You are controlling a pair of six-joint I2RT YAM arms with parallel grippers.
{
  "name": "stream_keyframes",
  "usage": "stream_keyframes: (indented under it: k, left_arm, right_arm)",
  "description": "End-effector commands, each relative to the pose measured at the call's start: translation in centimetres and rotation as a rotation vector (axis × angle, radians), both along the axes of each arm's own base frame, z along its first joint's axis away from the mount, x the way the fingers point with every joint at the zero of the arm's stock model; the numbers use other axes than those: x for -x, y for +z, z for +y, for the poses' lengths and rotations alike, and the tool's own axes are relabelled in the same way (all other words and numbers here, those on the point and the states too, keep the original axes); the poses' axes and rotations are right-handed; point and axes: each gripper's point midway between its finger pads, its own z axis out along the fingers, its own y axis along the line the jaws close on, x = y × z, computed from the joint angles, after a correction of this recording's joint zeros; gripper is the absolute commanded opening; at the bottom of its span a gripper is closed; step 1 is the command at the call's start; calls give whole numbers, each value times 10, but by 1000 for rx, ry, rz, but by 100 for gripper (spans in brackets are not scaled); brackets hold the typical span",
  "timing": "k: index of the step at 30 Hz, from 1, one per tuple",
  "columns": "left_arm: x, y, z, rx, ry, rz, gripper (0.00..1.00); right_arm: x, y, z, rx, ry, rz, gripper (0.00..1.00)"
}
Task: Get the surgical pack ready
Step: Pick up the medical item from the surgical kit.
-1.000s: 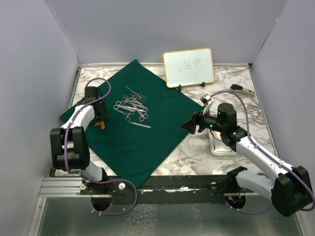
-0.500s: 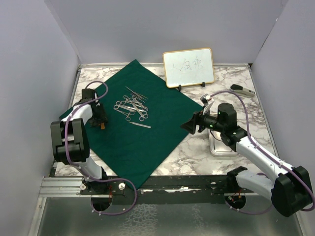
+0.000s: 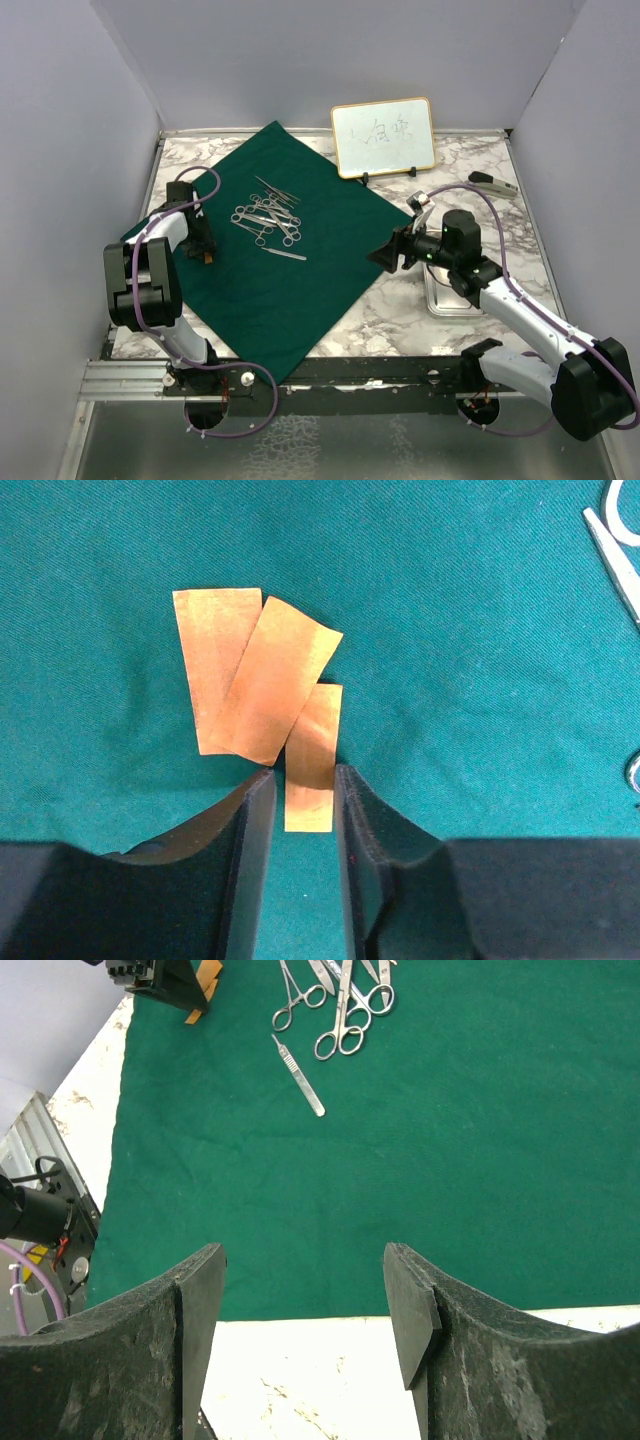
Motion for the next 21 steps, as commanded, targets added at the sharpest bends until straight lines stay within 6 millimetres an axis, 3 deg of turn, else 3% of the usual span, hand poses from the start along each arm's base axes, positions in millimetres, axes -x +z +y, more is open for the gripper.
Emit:
stream_keyframes:
  k: [1, 13, 21]
  left_arm:
    - [1, -3, -2, 1, -10, 11, 32]
    - [0, 7, -4, -13, -5, -16, 27]
    - [1, 34, -16, 21, 0, -75, 27]
  right_arm:
    - [1, 4, 1, -8, 5, -28, 65]
    - [0, 4, 1, -8, 5, -27, 65]
    - [0, 3, 3, -8, 9, -18, 65]
